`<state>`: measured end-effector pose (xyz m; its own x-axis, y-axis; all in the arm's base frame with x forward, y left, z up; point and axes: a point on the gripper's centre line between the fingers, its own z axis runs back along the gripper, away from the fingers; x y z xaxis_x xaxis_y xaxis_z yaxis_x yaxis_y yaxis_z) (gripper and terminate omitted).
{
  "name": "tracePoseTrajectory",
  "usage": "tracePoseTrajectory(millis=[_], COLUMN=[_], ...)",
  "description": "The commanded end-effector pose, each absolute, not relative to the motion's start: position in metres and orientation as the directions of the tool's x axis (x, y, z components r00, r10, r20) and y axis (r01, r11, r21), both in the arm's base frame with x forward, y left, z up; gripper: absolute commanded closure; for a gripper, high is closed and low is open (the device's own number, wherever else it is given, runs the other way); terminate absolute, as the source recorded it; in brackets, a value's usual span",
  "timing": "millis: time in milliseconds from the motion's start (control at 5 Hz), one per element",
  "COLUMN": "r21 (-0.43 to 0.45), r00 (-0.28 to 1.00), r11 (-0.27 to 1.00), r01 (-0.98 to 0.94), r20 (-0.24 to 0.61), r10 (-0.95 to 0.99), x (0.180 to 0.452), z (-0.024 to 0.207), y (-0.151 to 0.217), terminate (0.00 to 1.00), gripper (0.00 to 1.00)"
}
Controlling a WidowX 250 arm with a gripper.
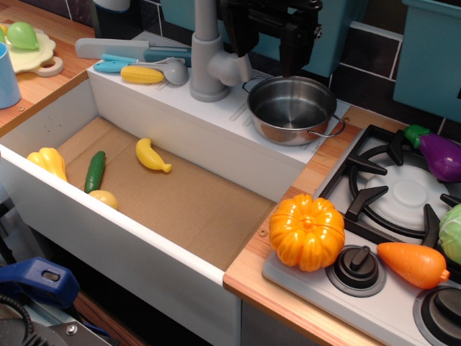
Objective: Put pot or pan in sink
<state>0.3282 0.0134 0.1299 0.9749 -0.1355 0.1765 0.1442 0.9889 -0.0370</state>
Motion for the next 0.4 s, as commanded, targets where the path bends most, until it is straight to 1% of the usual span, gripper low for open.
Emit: tracePoseTrajectory(millis=[0, 200], r21=[-0.037, -0.006], r00=[0.975, 0.913], r11=[0.989, 0.931], r01=[0.144, 0.365], r20=[0.176, 0.198], r10=[-0.136, -0.357], x=[0.328, 0.339], z=[0.130, 0.124], y=[0.013, 0.019], terminate=[0.00, 0.00], gripper=[0.00, 0.00])
